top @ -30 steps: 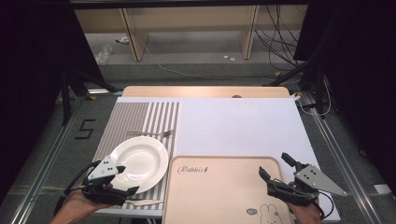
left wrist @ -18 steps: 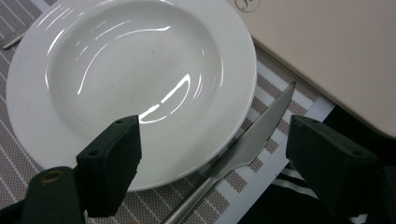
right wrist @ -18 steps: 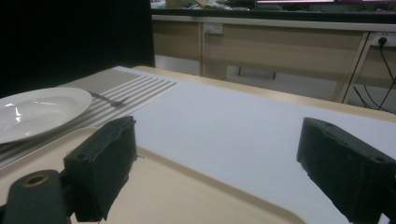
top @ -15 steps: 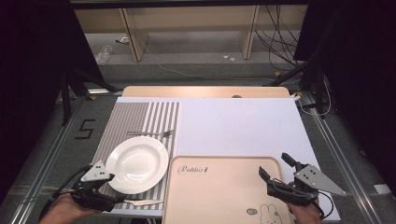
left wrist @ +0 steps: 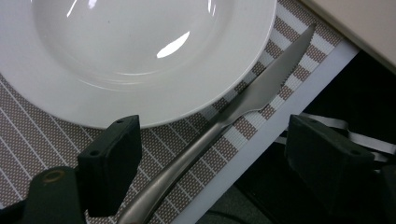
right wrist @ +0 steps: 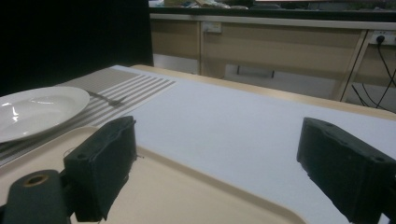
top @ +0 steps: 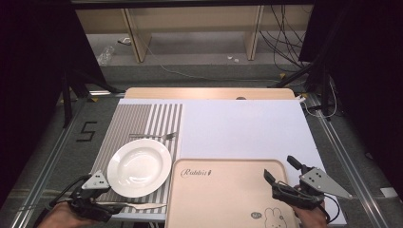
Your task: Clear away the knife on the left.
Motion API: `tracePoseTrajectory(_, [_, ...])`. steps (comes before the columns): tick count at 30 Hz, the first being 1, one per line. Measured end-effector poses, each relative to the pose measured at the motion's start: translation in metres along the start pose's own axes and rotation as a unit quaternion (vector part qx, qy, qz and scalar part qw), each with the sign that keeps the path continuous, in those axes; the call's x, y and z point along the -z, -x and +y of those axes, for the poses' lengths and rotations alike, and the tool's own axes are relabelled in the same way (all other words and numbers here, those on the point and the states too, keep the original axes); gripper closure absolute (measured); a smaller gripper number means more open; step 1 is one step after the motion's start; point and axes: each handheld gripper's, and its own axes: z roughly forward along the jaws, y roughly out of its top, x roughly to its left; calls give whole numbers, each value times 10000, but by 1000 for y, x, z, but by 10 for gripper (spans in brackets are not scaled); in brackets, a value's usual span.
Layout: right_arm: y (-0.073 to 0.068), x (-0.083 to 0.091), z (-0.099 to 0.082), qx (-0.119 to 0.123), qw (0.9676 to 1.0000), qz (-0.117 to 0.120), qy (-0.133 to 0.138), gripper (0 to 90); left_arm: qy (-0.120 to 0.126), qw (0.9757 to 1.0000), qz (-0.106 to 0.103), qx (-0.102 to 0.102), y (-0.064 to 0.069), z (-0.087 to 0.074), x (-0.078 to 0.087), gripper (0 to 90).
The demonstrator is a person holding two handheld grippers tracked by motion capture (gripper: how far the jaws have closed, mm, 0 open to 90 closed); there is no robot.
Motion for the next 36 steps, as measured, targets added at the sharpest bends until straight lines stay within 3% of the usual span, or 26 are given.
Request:
tracePoseTrajectory(16, [0,-1,0,-12,10000,5,-4,128,-561,9983,-172,34,-11,-8,-20,242])
tracePoseTrajectory(22, [0,-1,-1,-14,10000,14,4,130,-634,9978,-206,4,-13,-7,-26,299])
tracePoseTrajectory(29, [0,-1,-1,-20,10000,33,-27,130,-859,9957,-278,-194,-12,-1,-35,379])
tracePoseTrajectory(36, [0,-2,-1,-20,10000,46,-32,132,-986,9944,-300,-225,-12,2,-39,431])
